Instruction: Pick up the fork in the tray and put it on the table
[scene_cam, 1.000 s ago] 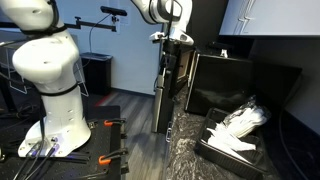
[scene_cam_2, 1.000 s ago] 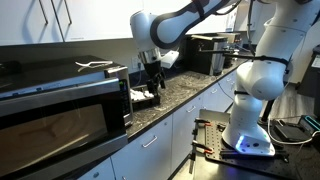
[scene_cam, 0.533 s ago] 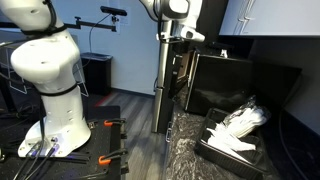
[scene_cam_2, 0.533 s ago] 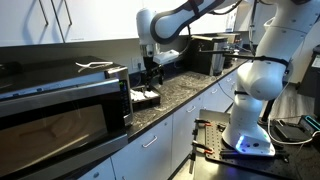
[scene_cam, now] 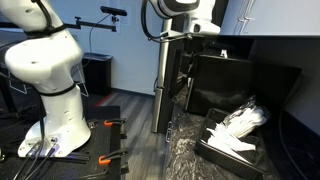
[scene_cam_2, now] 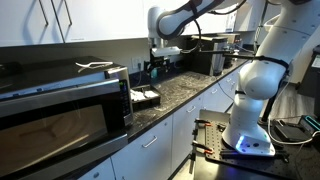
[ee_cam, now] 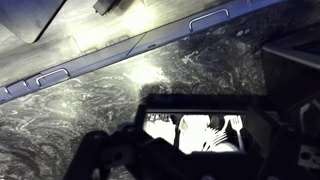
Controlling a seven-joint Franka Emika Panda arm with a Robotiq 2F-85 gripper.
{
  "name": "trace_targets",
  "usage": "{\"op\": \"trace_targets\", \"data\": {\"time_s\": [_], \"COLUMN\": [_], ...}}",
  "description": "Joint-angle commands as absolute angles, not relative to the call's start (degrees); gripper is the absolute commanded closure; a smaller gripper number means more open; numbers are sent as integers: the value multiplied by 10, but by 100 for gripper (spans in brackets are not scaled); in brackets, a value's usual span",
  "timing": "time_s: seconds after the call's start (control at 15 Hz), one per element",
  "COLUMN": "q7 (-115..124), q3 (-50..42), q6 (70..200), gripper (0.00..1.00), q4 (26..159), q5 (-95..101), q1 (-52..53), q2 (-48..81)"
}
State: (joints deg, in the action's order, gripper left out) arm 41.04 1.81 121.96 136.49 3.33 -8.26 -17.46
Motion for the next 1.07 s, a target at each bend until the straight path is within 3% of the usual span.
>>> {"op": "trace_targets", "data": {"time_s": [0.0, 0.67, 1.0], "q7": [472, 471, 470], "q3": [0, -11, -24], "q6": [1255, 1251, 1260], "gripper": [0, 0, 0], "q4": [1368, 1365, 1338], "q5": [56, 50, 12], "q1": [-115, -112, -109], "q2": [-167, -158, -92]}}
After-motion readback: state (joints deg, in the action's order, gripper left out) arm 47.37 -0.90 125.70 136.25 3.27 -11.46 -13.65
